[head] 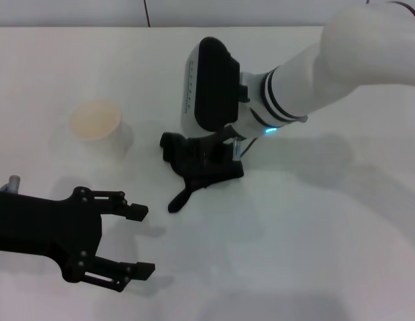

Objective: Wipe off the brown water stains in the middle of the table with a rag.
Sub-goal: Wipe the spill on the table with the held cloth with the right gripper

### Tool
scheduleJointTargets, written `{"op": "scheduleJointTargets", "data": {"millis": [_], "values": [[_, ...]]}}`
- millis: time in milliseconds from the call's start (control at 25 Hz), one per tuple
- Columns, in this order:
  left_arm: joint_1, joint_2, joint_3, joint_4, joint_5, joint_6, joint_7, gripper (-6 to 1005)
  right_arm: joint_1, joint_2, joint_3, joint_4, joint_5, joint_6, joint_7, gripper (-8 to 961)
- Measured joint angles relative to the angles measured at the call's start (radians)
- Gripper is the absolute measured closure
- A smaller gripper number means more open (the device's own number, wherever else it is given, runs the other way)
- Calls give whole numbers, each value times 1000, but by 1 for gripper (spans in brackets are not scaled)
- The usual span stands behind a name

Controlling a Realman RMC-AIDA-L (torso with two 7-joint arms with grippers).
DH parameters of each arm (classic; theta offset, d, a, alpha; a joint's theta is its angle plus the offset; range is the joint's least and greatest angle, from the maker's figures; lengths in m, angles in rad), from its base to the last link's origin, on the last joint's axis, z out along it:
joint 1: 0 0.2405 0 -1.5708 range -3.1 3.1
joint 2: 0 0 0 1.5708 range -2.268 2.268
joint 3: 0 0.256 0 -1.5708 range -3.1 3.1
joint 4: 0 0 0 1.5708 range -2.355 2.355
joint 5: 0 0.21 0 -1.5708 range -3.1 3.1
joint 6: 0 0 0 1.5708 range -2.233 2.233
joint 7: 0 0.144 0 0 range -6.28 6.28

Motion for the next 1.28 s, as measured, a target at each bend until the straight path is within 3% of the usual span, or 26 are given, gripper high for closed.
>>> {"op": "scheduleJointTargets", "data": {"millis": [360,840,1280], "values": [[-6,0,23,-7,0,-10,0,124,9,0,9,23,7,32,0,888],[-22,2,22,-17,0,-14,3,124,-28,0,-29,-163,13,-140,25,888],[-24,1,35,-17,-3,-14,3,124,-1,0,-45,-87,4,-24,32,888]]}}
